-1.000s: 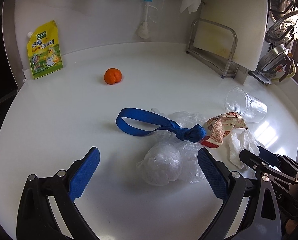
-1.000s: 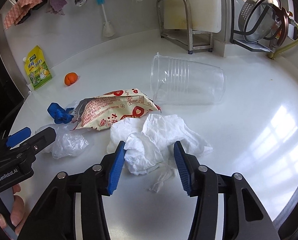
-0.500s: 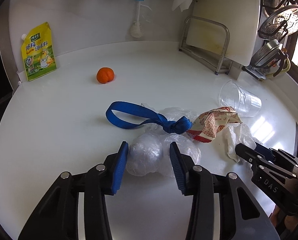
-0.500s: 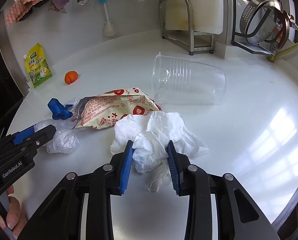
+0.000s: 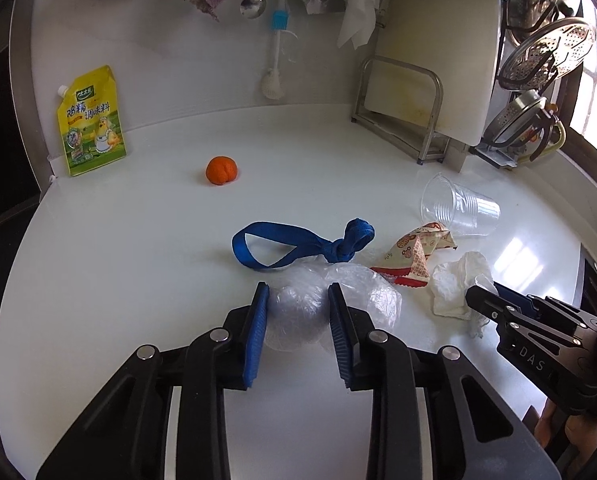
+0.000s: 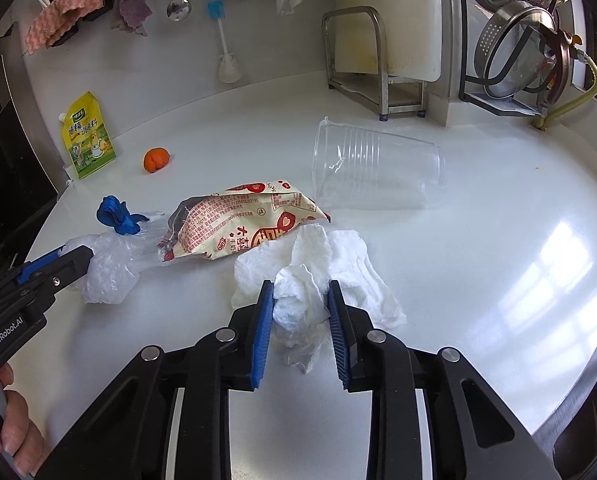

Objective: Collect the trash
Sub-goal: 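Carry the plastic bag with the left tool while the right tool carries the tissue over the bin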

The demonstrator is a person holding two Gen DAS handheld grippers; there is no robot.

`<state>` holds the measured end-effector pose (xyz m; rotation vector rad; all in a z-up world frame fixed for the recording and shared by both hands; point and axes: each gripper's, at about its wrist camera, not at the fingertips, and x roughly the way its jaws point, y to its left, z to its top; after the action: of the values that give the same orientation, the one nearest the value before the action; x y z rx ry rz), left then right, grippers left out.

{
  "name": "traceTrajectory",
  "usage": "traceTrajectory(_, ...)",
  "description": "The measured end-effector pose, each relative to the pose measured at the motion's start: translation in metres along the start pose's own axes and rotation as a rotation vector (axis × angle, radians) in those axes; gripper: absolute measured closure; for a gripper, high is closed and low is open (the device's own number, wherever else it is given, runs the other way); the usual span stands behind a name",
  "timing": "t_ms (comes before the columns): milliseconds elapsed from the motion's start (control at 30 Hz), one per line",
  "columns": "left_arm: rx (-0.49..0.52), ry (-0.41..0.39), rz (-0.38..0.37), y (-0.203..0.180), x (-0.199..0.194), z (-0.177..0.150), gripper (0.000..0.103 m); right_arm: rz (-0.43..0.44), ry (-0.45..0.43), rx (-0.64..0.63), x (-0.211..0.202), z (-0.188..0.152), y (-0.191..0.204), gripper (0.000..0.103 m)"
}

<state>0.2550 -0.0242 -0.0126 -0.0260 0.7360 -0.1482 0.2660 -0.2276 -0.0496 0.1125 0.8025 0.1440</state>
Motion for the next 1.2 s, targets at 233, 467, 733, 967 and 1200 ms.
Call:
traceTrajectory(233, 0.012, -0.041, -0.014, -0.002, -0.028, 0.001, 0.073, 0.016, -0.037, 0.015, -0.020, -0.006, 0.003, 0.086)
traceTrajectory(467, 0.007, -0.063, -0.024, 0.001, -0.050, -0.001, 0.074, 0.019, -0.067, 0.027, -0.042, -0.016, 0.006, 0.092)
traceTrajectory(733, 0.007, -0.137, -0.028, 0.007, -0.086, 0.007, 0.074, 0.024, -0.112, 0.044, -0.071, -0.025, 0.010, 0.093)
traceTrajectory(967, -0.003, -0.153, -0.035, 0.013, -0.108, -0.001, 0.074, 0.026, -0.140, 0.056, -0.096, -0.039, 0.016, 0.093)
traceTrajectory(1200, 0.015, -0.146, -0.031, 0.010, -0.127, -0.025, 0.074, 0.019, -0.152, 0.064, -0.122, -0.062, 0.022, 0.093)
